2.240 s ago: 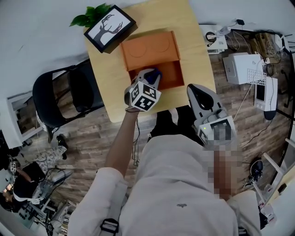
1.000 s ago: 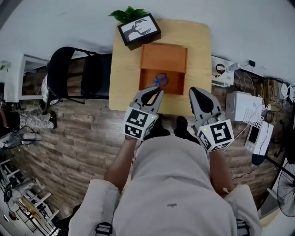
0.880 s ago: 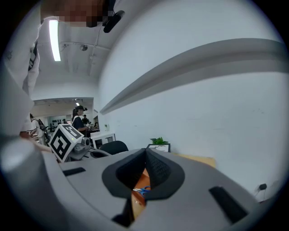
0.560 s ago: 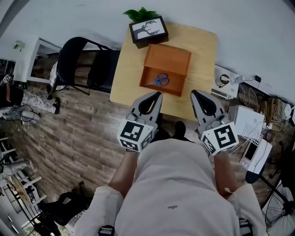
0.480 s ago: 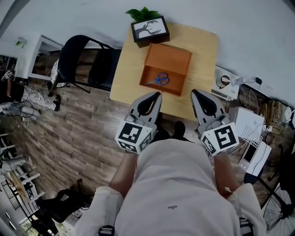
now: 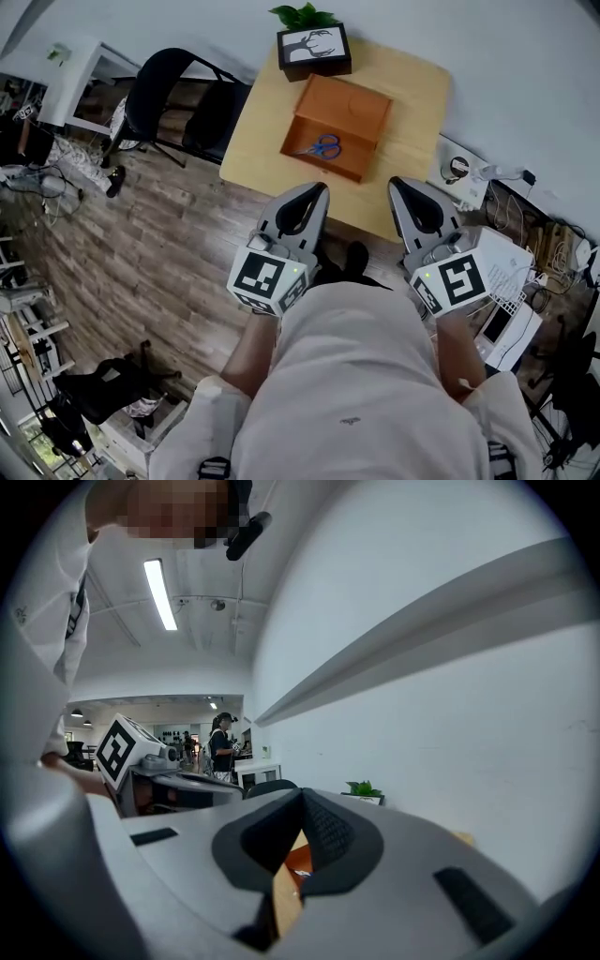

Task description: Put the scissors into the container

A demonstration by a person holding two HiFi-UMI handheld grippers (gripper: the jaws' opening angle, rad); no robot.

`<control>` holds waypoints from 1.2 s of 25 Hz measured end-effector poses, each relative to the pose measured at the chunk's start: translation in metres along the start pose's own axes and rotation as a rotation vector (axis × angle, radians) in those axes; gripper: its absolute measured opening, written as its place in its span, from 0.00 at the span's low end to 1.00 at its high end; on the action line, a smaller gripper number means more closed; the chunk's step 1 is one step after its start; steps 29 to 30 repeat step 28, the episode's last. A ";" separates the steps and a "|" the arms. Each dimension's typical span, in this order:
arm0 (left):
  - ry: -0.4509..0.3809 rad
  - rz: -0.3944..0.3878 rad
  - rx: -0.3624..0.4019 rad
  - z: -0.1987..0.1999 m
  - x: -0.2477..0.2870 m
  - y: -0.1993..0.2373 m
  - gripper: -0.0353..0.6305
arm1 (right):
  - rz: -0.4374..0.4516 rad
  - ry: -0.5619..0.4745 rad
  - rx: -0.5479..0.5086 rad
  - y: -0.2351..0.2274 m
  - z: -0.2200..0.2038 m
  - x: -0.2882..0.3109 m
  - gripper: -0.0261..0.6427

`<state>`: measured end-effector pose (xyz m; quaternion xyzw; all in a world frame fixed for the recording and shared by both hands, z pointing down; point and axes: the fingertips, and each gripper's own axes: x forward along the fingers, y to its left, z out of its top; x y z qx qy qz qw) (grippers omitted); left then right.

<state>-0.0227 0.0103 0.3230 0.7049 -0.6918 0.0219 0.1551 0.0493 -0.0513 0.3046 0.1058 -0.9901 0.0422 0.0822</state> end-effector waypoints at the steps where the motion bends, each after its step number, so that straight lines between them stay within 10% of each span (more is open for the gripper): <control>1: -0.001 0.004 -0.001 -0.001 -0.001 -0.003 0.07 | 0.004 0.002 0.000 0.000 -0.002 -0.003 0.04; 30: -0.013 0.040 0.004 -0.012 -0.028 -0.029 0.07 | 0.025 0.022 -0.013 0.016 -0.020 -0.034 0.04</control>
